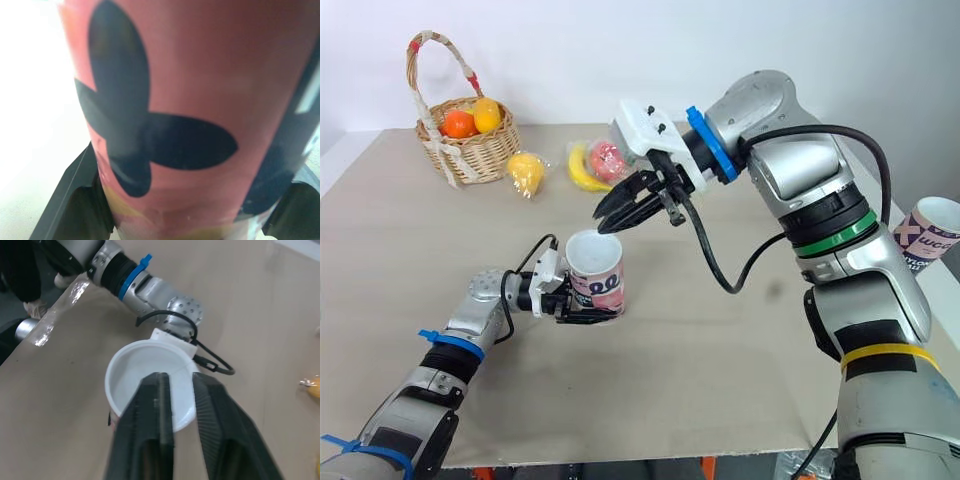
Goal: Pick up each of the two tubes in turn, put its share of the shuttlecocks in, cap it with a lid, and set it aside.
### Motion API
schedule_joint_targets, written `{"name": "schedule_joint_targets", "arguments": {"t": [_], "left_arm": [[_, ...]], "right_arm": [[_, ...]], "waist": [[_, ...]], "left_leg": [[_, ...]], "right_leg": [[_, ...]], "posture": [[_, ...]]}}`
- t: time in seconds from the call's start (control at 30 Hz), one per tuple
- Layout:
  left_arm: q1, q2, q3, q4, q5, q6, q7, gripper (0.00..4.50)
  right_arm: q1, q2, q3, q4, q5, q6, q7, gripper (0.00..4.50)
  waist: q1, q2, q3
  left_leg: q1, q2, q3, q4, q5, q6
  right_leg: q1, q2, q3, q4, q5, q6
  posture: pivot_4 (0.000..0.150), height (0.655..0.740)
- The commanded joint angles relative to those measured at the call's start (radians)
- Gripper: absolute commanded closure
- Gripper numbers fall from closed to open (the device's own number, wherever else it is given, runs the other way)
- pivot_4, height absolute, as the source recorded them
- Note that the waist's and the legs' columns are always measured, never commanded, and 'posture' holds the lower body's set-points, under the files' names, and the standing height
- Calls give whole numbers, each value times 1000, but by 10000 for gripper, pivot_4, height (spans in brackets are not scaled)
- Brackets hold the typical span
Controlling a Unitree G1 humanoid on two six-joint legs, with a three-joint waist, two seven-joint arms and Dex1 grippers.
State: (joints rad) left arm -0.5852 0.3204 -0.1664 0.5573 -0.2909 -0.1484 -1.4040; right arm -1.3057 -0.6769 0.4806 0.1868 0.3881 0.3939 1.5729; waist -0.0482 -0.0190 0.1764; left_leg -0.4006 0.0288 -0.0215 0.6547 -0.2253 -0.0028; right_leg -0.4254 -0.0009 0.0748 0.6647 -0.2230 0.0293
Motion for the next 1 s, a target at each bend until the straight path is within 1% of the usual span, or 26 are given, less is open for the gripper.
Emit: {"name": "schedule_joint_targets", "arguments": {"t": [0.03, 0.23, 0.43, 0.6, 0.83, 1.0], "left_arm": [[24, 22, -7, 27, 39, 17, 19, 15122], [25, 22, -8, 16, 40, 22, 23, 15122], [27, 21, -8, 11, 39, 25, 26, 15122], [26, 22, -7, 17, 40, 24, 26, 15122], [27, 19, -4, 28, 43, 15, 31, 15122], [27, 18, -4, 37, 44, 6, 33, 15122]], "right_arm": [[-4, 11, 20, -43, -18, -18, 41, 43633], [-18, 41, 62, -30, -44, -40, 42, 43633], [-30, 86, 113, 14, -159, -95, 40, 43633], [-49, 131, 142, 52, -195, -129, 42, 43633], [-35, 117, 274, 67, -267, -238, 42, 43633], [-10, 150, 306, 102, -353, -295, 42, 43633]], "waist": [[0, 0, 0], [0, 0, 0], [0, 0, 0], [-1, 0, 0], [-1, 0, -1], [-2, 0, -4]], "left_leg": [[0, 0, 0, 0, 0, 0], [0, 0, 0, 0, 0, 0], [0, 0, 0, 0, 0, 0], [0, 0, 0, 0, 0, 0], [1, 1, 0, 0, 0, 0], [6, 1, 0, -1, 0, 0]], "right_leg": [[0, 0, 0, 0, 0, 0], [0, 0, 0, 0, -1, -1], [0, 1, 0, 0, 0, 1], [0, 1, 0, 0, 0, 0], [1, 1, 0, 0, -1, -1], [5, 1, 0, 0, -3, -4]], "posture": [[1500, 7298], [1500, 7298], [1500, 7298], [1500, 7298], [1500, 7298], [1500, 7298]]}}
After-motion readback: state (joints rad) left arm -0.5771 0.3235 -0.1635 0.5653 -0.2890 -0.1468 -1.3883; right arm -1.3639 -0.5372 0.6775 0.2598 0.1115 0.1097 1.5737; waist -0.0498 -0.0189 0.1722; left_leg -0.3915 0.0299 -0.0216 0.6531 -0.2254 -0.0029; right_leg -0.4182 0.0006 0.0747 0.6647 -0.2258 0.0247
